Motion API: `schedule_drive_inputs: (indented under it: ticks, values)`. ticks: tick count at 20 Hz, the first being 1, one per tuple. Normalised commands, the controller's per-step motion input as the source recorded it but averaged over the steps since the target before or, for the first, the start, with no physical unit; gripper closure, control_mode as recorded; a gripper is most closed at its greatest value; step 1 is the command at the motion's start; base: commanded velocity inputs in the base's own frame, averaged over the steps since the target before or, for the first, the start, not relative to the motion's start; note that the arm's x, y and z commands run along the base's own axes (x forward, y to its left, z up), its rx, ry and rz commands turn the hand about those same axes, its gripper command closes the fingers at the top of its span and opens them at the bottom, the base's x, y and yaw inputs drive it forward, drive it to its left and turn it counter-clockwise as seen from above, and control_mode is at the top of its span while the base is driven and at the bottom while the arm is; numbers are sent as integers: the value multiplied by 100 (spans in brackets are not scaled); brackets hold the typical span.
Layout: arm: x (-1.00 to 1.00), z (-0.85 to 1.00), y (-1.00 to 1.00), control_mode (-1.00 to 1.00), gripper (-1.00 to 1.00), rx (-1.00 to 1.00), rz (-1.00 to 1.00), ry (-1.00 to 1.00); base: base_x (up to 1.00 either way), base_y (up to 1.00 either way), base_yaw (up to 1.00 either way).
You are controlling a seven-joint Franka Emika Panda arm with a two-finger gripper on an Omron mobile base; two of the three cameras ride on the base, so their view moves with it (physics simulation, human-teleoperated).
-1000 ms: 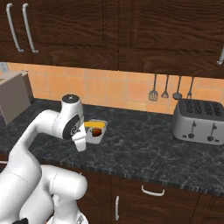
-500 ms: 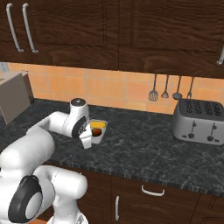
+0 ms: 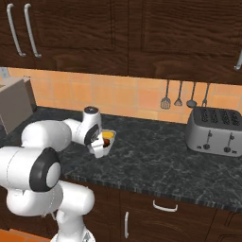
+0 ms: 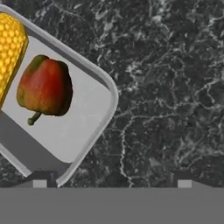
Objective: Take the meat container that has the steak and place it on the second highest rack of the freezer. Then take the vegetable container that has the corn and bell pepper and place it on the highest rack of the freezer.
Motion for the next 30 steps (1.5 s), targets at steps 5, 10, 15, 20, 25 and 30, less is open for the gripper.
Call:
schedule_drive_inputs:
  ticks: [5,10,15,20,25,30]
  values:
    - [30,-47,0,-100,-100,0,-3,-7,0,0,0]
    - [44,-36,0,-100,-100,0,-4,-3,0,0,0]
    - [20,-30,0,-100,-100,0,-3,0,0,0,0]
    - [0,-48,5,-100,100,0,-5,0,0,0,0]
    - [-5,-55,8,-100,100,0,-7,0,0,0,0]
    - [-32,-36,0,-100,100,0,-7,-7,0,0,0]
